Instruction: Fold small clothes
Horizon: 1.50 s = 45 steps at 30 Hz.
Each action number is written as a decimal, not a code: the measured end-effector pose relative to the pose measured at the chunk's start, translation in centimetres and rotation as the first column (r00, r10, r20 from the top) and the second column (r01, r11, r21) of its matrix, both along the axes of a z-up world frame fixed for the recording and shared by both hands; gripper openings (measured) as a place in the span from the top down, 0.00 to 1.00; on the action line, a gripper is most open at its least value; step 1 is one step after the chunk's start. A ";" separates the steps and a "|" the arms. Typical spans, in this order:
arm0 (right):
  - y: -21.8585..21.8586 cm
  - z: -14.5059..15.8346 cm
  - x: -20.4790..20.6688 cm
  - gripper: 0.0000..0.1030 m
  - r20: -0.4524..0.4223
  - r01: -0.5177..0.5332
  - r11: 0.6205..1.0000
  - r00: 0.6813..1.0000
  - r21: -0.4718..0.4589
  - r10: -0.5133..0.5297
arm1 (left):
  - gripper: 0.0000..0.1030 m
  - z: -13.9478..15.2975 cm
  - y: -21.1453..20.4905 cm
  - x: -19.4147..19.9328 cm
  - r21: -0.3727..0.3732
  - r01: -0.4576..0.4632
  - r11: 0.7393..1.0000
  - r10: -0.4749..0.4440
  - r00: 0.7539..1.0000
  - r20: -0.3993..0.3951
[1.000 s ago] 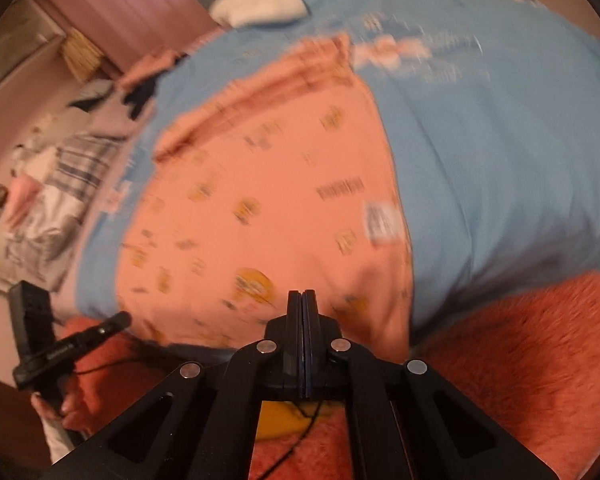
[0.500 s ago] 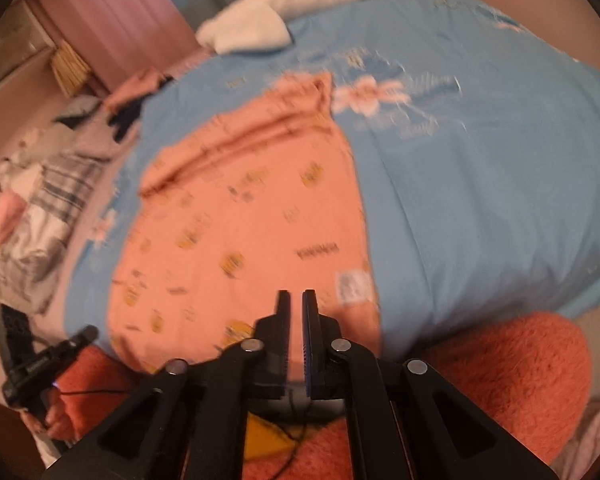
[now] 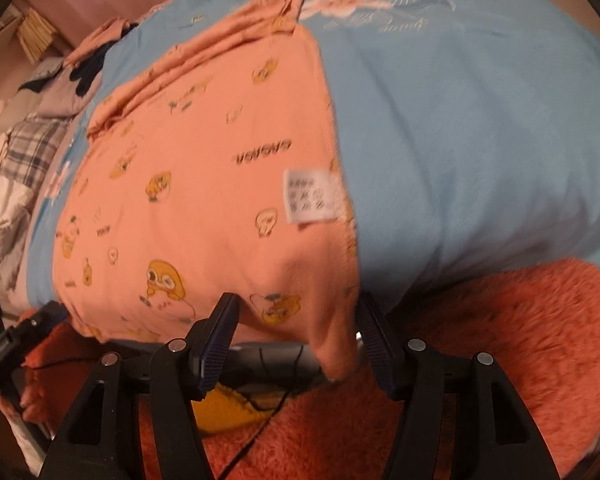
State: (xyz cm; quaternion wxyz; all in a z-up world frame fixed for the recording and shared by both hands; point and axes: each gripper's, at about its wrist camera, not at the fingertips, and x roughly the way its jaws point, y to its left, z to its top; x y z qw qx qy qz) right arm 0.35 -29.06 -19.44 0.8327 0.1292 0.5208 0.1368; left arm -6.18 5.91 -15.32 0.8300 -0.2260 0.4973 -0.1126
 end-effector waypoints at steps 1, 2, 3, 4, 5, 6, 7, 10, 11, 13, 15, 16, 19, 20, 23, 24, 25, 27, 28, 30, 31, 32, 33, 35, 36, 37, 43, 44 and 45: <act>0.1 0.0 -0.1 0.41 0.004 -0.005 1.000 1.000 -0.005 0.005 | 0.45 0.0 0.1 -0.1 0.016 0.004 1.000 -0.004 1.000 -0.003; 0.3 0.0 -0.2 0.41 0.006 -0.010 1.000 1.000 -0.010 0.010 | 0.45 0.0 0.1 -0.2 0.032 0.004 0.999 -0.003 1.000 -0.005; 0.4 -0.1 -0.2 0.41 0.009 -0.013 1.000 1.000 -0.012 0.013 | 0.45 -0.1 0.2 -0.2 0.056 -0.002 0.998 0.003 1.000 -0.011; 0.4 -0.1 -0.2 0.41 0.009 -0.012 1.000 1.000 -0.011 0.012 | 0.45 -0.3 0.3 -0.2 0.069 -0.008 0.998 0.009 1.000 -0.016; 0.4 -0.1 -0.1 0.42 0.009 -0.011 1.000 1.000 -0.009 0.011 | 0.45 -0.5 0.3 -0.2 0.081 -0.013 0.997 0.015 1.000 -0.022; 0.5 -0.2 -0.1 0.44 0.010 -0.013 1.000 1.000 -0.007 0.013 | 0.45 -0.8 0.4 -0.1 0.091 -0.016 0.996 0.019 0.999 -0.033; 0.6 -0.2 -0.1 0.49 0.009 -0.018 1.000 1.000 -0.003 0.018 | 0.45 -1.0 0.4 0.0 0.090 -0.015 0.996 0.019 0.999 -0.040; 1.1 -0.4 -0.2 0.60 0.015 -0.048 0.999 0.999 -0.016 0.049 | 0.45 -1.7 0.3 0.5 0.068 -0.017 0.998 0.021 0.998 -0.053; 1.1 -0.4 -0.2 0.62 0.019 -0.050 0.999 0.999 -0.016 0.051 | 0.43 -1.9 0.1 0.7 0.065 -0.014 0.998 0.018 0.998 -0.056; 1.1 -0.3 -0.2 0.79 0.017 -0.051 0.999 0.999 0.005 0.051 | 0.45 -2.0 -0.2 0.8 0.072 -0.012 0.997 0.016 0.998 -0.061; 0.9 -0.2 -0.4 0.89 0.024 -0.054 0.999 0.998 0.011 0.053 | 0.59 -2.1 -0.2 0.5 0.085 -0.022 0.996 0.027 0.998 -0.060; 0.7 -0.1 -0.5 0.91 0.029 -0.059 0.998 0.998 0.024 0.059 | 0.82 -2.3 -0.2 0.4 0.073 -0.017 0.997 0.022 0.997 -0.067; 0.3 0.6 -0.9 0.92 0.041 -0.079 0.993 0.996 0.082 0.076 | 0.96 -2.0 0.2 0.2 -0.020 -0.021 1.000 0.020 0.998 -0.054; 0.2 0.9 -0.7 0.92 0.045 -0.085 0.991 0.996 0.103 0.081 | 0.96 -1.7 0.2 0.3 -0.040 -0.013 0.999 0.012 0.999 -0.041; -0.2 2.8 -0.8 0.92 0.098 -0.121 0.976 0.990 0.183 0.104 | 0.96 -1.1 0.5 0.7 -0.128 -0.012 0.992 0.007 0.999 -0.033; -0.4 3.9 -0.8 0.92 0.130 -0.132 0.968 0.986 0.212 0.106 | 0.96 -0.8 0.5 0.8 -0.149 -0.010 0.989 0.006 1.000 -0.025; -0.6 4.4 -0.7 0.92 0.149 -0.137 0.963 0.983 0.232 0.105 | 0.96 -0.3 0.4 0.9 -0.175 -0.005 0.985 0.002 1.000 -0.015; -1.2 5.8 -0.2 0.92 0.191 -0.155 0.945 0.976 0.287 0.102 | 0.96 0.7 0.3 1.2 -0.208 0.006 0.978 -0.003 1.000 0.013; -1.4 6.4 0.2 0.92 0.207 -0.158 0.939 0.974 0.305 0.097 | 0.96 1.5 0.3 1.4 -0.226 0.011 0.974 -0.003 0.999 0.033; -1.1 7.2 1.5 0.92 0.223 -0.153 0.931 0.971 0.330 0.081 | 0.96 2.7 0.5 2.0 -0.261 0.019 0.965 -0.001 0.998 0.070; -0.8 7.4 2.0 0.92 0.227 -0.151 0.928 0.971 0.342 0.075 | 0.96 3.4 0.6 2.5 -0.283 0.026 0.959 0.000 0.996 0.091; -0.7 7.7 2.8 0.92 0.229 -0.152 0.920 0.971 0.362 0.070 | 0.96 3.9 0.8 3.0 -0.303 0.026 0.952 0.007 0.994 0.107; -0.8 7.8 3.5 0.92 0.222 -0.148 0.914 0.973 0.378 0.066 | 0.96 4.3 1.0 3.5 -0.317 0.017 0.948 0.021 0.993 0.117; -0.8 7.8 5.2 0.92 0.206 -0.136 0.908 0.977 0.395 0.056 | 0.96 4.7 1.6 5.0 -0.338 -0.017 0.941 0.061 0.991 0.119; -1.0 7.8 5.5 0.92 0.201 -0.128 0.908 0.978 0.399 0.050 | 0.96 4.7 2.0 5.8 -0.351 -0.037 0.936 0.084 0.989 0.118; -1.2 7.6 6.5 0.92 0.182 -0.109 0.906 0.983 0.408 0.036 | 0.96 4.6 2.5 6.7 -0.366 -0.059 0.929 0.107 0.988 0.111; -2.0 5.8 11.0 0.92 0.062 -0.005 0.894 0.998 0.449 -0.026 | 0.97 3.0 4.7 11.4 -0.414 -0.173 0.893 0.203 0.979 0.028; -2.2 5.5 11.6 0.92 0.043 0.007 0.887 0.999 0.462 -0.030 | 0.97 2.8 5.0 12.1 -0.424 -0.187 0.886 0.212 0.977 0.013; -2.1 5.1 12.5 0.92 0.022 0.025 0.884 0.999 0.467 -0.040 | 0.97 2.4 5.2 12.8 -0.440 -0.200 0.876 0.222 0.975 0.000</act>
